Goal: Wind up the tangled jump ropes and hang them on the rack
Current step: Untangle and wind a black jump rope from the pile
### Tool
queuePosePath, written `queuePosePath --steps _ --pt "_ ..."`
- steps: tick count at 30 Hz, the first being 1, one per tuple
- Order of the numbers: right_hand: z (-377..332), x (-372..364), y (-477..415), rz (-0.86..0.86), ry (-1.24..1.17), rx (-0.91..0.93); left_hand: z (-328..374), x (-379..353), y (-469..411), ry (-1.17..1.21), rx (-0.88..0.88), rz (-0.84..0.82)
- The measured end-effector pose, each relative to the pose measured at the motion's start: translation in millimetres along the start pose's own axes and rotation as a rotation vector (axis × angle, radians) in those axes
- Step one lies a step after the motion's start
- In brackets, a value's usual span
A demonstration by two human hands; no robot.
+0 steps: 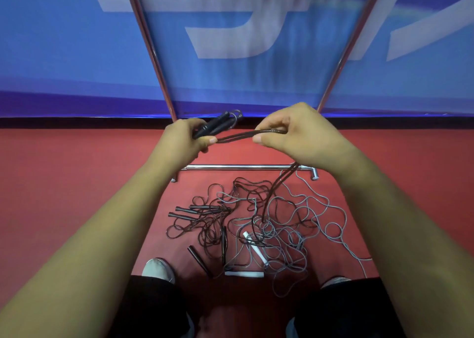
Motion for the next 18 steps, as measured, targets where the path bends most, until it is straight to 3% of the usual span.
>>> queuePosePath --steps 9,15,18 --pt "5 4 -5 0.152 0.099 -0.02 18 -30 6 -0.19 -0.15 -0.609" --pt "15 6 -7 0.187 0.096 -0.037 38 -41 23 -0.073 -0.284 -0.762" --pt "21 11 -8 0.222 0.073 -0.055 46 -39 28 0.119 -0.318 -0.799"
Point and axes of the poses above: each hand's wrist, its own y-axis away from the middle knuckle, its own x-axis out of the back of the hand, z = x × y, the point moved 1 cm from there along -y, towards the middle knuckle, and after that the axes turned 14 degrees about -z, right-handed, at the moved point
